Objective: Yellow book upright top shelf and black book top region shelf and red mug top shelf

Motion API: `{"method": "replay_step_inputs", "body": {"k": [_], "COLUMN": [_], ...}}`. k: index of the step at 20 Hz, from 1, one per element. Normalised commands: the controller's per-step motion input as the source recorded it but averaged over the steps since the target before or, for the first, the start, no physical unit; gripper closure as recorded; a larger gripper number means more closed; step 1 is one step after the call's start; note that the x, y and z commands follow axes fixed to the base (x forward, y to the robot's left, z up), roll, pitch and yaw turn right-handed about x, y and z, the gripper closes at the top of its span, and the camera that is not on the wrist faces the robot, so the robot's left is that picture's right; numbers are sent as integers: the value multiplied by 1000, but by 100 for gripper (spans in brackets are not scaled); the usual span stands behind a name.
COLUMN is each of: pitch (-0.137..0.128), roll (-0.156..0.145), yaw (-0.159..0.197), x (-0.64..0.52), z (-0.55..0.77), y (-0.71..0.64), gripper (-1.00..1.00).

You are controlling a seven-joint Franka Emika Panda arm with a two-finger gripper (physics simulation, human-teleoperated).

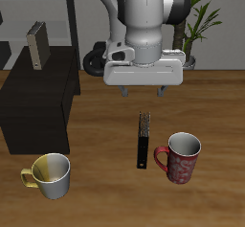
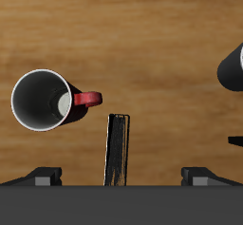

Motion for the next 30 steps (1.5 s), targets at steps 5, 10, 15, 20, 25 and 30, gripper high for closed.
{"method": "replay_step_inputs", "body": {"k": [5,10,15,20,25,30], "pitch": [-36,-23,-30,-75,-23,15], "roll": [14,-3,-59,1,-12,8], "yaw": [-57,-14,14,32,17,2], "x": [19,-7,-6,-231,42,85], "z": [-514,-323,-323,-163,-42,-56], "y": [83,21,-74,148,60,16], "gripper": [-100,-100,-100,-100,-100,-100]}}
